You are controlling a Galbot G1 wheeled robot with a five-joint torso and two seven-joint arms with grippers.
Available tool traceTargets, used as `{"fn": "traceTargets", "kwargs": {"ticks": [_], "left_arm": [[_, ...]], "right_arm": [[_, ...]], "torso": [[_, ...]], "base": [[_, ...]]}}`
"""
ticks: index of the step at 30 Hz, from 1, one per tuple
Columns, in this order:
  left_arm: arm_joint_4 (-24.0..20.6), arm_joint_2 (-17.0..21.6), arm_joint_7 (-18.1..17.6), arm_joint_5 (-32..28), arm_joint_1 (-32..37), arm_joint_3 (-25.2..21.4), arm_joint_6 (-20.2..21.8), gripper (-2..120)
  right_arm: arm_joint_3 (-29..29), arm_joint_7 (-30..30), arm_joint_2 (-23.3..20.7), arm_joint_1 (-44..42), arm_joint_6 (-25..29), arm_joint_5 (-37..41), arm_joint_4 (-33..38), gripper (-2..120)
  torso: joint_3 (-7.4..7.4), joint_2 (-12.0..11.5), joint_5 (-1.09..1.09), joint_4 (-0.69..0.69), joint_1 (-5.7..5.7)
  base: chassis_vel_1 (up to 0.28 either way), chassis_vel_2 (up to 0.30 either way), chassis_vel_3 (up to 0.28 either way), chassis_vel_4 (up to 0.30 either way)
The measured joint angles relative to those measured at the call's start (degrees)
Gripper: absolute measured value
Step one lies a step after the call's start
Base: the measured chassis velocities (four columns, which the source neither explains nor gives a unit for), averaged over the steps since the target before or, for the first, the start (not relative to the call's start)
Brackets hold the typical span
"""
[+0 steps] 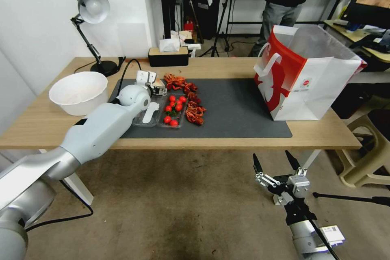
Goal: Pick up the trash from the table and place it into the takeout bag.
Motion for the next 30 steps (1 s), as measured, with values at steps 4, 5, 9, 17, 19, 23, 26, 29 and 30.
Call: {"fn": "traceTargets", "kwargs": {"ticks": [4, 5, 9, 17, 19, 23, 26, 29, 30], "left_arm": [[0.91, -0.48, 0.33, -0.16, -0.27, 0.03, -0.04, 84], [1.33, -0.79, 0.41, -0.41, -0.38, 0.00, -0.07, 81], [2.36, -1.51, 0.38, -1.56, -0.57, -0.11, -0.11, 64], [2.77, -1.73, 0.42, -1.97, -0.57, -0.21, -0.13, 41], [2.81, -1.74, 0.42, -1.98, -0.57, -0.22, -0.14, 32], [2.66, -1.61, 0.50, -2.02, -0.41, -0.40, -0.50, 16], [1.73, -1.21, 0.60, -2.07, -0.21, -0.78, -1.22, 9], [0.13, -0.67, 0.60, -2.01, -0.12, -1.25, -1.99, 4], [-1.20, -0.29, 0.60, -2.12, -0.13, -1.54, -2.38, 4]], "right_arm": [[-0.09, 0.00, 0.25, -0.18, 0.08, -0.23, 0.00, 100], [-0.13, 0.00, 0.36, -0.32, 0.17, -0.38, 0.01, 100], [-0.10, 0.02, 0.44, -0.51, 0.33, -0.54, 0.13, 100], [-0.06, 0.06, 0.42, -0.52, 0.35, -0.53, 0.25, 100], [-0.06, 0.06, 0.42, -0.52, 0.35, -0.54, 0.26, 100], [-0.10, 0.07, 0.42, -0.52, 0.35, -0.54, 0.26, 100], [-0.12, 0.08, 0.42, -0.51, 0.35, -0.55, 0.26, 100], [-0.14, 0.09, 0.39, -0.52, 0.32, -0.56, 0.33, 100], [-0.14, 0.11, 0.37, -0.53, 0.31, -0.56, 0.37, 100]], "torso": [[0.00, 0.00, 0.00, 0.00, 0.00], [0.00, 0.00, 0.00, -0.02, 0.00], [0.00, 0.00, 0.01, 0.00, 0.00], [0.00, 0.00, 0.00, -0.01, 0.00], [0.00, 0.00, 0.00, -0.01, 0.00], [0.00, 0.00, 0.00, -0.01, 0.00], [0.00, 0.00, -0.01, 0.00, 0.01], [0.00, 0.00, -0.01, 0.00, 0.00], [0.00, 0.00, 0.00, 0.00, 0.00]], "base": [[0.000, 0.000, 0.000, 0.000], [0.000, 0.000, 0.000, 0.000], [0.000, 0.000, 0.000, 0.000], [0.000, 0.000, 0.000, 0.000], [0.000, 0.000, 0.000, 0.000], [0.000, 0.000, 0.000, 0.000], [0.000, 0.000, 0.000, 0.000], [0.000, 0.000, 0.000, 0.000], [0.000, 0.000, 0.000, 0.000]]}}
